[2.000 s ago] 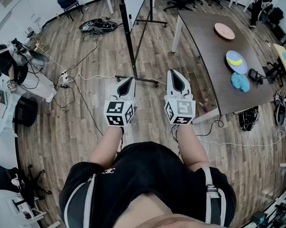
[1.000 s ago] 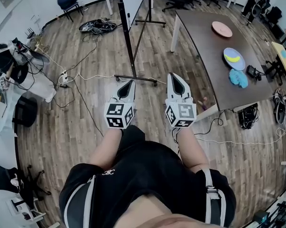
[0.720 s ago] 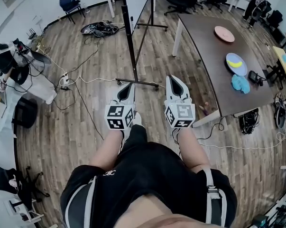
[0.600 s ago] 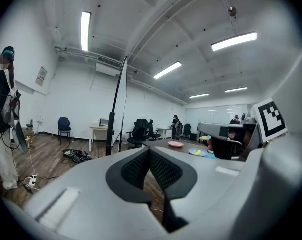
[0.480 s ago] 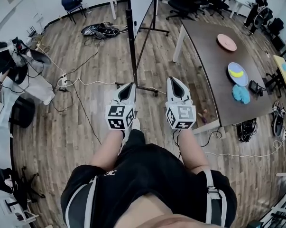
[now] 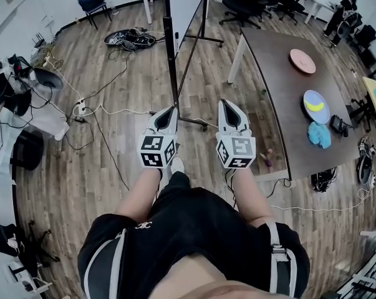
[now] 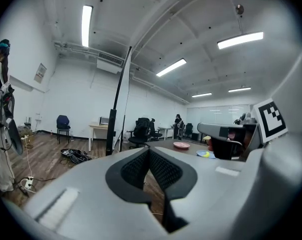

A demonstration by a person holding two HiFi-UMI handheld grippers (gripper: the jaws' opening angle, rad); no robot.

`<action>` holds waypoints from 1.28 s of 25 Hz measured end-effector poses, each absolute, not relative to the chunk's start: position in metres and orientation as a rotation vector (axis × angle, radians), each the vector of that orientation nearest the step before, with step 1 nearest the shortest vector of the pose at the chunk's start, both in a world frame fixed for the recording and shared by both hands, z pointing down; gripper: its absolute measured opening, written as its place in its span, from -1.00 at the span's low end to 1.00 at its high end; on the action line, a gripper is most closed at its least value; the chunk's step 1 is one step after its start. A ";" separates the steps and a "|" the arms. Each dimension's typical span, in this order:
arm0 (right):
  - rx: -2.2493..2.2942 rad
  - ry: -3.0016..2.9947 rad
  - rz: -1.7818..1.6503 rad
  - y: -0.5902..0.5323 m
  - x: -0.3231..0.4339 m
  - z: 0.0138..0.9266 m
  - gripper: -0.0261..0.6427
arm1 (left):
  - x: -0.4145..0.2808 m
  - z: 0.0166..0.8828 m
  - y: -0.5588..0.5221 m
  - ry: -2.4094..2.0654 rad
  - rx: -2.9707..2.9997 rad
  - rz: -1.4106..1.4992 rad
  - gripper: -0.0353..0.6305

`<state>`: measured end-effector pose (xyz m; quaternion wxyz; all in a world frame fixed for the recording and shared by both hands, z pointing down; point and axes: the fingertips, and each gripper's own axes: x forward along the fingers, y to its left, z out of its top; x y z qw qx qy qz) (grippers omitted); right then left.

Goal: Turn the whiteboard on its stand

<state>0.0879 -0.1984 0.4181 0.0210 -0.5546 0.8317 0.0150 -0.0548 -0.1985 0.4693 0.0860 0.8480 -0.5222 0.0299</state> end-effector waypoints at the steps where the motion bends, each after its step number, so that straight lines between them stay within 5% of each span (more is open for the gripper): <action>1: -1.724 2.576 0.037 -0.205 0.089 0.419 -0.90 | -0.054 0.470 -0.205 -1.551 2.527 0.097 -0.87; 32: -1.839 2.617 -0.083 -0.431 0.029 0.449 -0.90 | -0.128 0.483 -0.451 -1.536 2.485 0.149 -0.87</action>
